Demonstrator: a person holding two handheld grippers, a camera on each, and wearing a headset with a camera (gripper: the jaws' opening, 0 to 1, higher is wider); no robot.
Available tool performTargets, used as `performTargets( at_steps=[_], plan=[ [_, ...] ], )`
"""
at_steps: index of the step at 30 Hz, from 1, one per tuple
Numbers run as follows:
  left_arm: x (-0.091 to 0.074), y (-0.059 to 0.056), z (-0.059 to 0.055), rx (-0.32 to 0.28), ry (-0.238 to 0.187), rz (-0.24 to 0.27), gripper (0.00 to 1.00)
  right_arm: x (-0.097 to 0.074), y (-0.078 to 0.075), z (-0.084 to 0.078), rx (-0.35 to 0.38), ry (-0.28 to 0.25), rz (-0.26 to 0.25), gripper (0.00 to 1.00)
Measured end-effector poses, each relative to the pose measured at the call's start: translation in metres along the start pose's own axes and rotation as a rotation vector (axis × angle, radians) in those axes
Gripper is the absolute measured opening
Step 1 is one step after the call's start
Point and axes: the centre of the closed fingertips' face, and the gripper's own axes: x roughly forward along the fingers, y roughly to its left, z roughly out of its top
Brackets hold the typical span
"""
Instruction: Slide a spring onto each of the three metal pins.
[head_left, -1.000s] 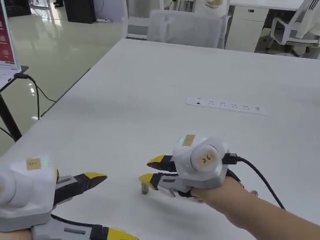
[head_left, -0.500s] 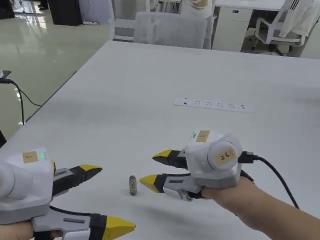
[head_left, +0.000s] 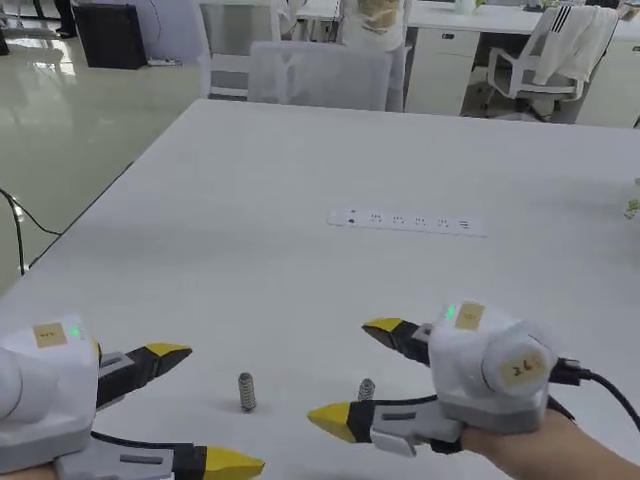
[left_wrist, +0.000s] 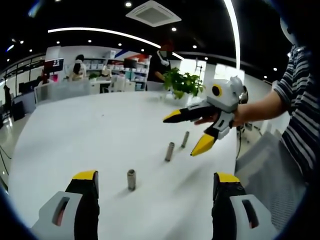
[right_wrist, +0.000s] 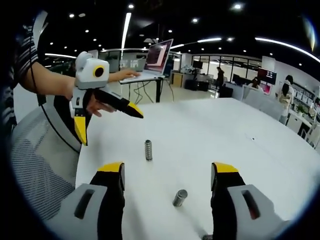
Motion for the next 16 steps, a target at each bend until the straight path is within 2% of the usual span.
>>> performTargets(
  at_steps=[7, 10, 12, 16],
  plan=[
    [0.002, -0.002, 0.001, 0.011, -0.001, 0.007, 0.94, -0.034, -0.019, -0.018, 0.059, -0.015, -0.103, 0.90],
    [0.002, -0.001, 0.001, 0.011, -0.005, 0.015, 0.97, -0.047, -0.026, -0.027, 0.104, -0.019, -0.137, 0.93],
    [0.001, -0.001, 0.002, 0.018, -0.009, 0.020, 0.98, -0.057, -0.030, -0.030, 0.135, -0.040, -0.161, 0.95],
    [0.000, -0.001, -0.001, 0.018, -0.005, 0.021, 0.98, -0.073, -0.031, -0.042, 0.198, -0.052, -0.181, 0.99]
  ],
)
